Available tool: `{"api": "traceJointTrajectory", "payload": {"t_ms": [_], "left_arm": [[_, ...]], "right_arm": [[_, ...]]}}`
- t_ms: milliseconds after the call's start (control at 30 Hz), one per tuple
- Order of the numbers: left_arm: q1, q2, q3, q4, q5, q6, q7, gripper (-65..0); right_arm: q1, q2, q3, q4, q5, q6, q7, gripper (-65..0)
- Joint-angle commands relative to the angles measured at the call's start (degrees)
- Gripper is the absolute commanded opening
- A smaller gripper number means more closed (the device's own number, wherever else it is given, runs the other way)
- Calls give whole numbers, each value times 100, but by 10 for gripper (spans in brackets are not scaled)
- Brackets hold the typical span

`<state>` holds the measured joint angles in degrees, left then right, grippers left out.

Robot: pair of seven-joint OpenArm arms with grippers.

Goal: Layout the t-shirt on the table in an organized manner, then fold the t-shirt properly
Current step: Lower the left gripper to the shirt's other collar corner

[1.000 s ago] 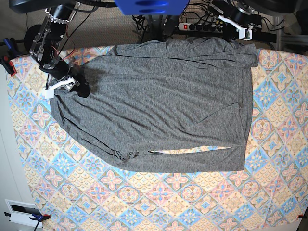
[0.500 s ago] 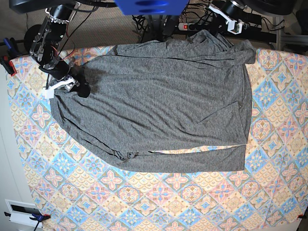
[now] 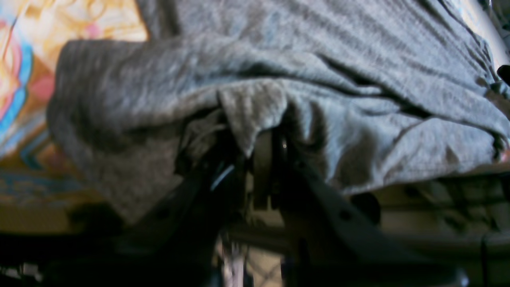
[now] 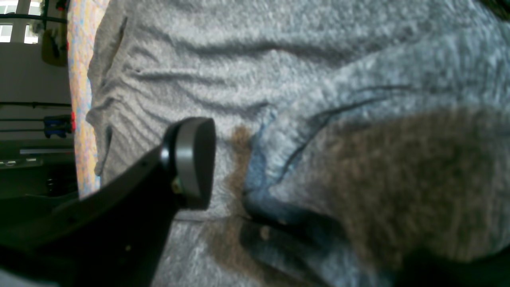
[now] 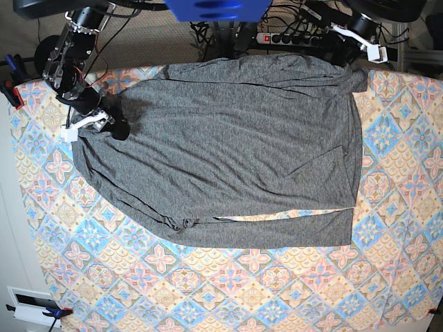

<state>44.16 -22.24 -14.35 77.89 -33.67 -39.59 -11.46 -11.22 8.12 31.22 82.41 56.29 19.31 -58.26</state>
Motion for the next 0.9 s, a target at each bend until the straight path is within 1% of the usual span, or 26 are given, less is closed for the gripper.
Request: {"api": "traceJointTrajectory", "payload": {"t_ms": [0,100,233,333,433,533,600,667,767,867], "left_arm": [[54,-136,-38,49,-330,-41,-1,-650],[-122,-180,-38,57,-875,-41,720,-650],[-465,-128,-38,57,-1455,-41,1951,-650],[-746,-128,-55,57,-1982,-41,2751,-650],[-1098,-128,-82,57,-2607,-41,3691,-650],[-1370,-128,-293,40,-3108,-41,4430,-650],[-1493,-110,-504,31,-3319,-41,4764,-650],[-1599,4,-794,31,-3459,-41,5045,-650],[-1739,162,-1383,22,-3468,-41,5564,-650],[-1836,206,-1875,22,-3468,-41,6047,-650]], "right_arm": [[-16,45,3,1,-245,-107,-112,-305],[-16,45,3,1,-245,-107,-112,-305],[-16,45,12,1,-245,-107,-112,-305],[-16,45,12,1,-245,-107,-112,-305],[-16,45,21,1,-245,-107,-112,-305],[-16,36,21,1,-245,-107,-112,-305],[-16,36,21,1,-245,-107,-112,-305],[-16,36,29,1,-245,-107,-112,-305],[-16,36,29,1,-245,-107,-112,-305],[-16,36,29,1,-245,-116,-104,-305]]}}
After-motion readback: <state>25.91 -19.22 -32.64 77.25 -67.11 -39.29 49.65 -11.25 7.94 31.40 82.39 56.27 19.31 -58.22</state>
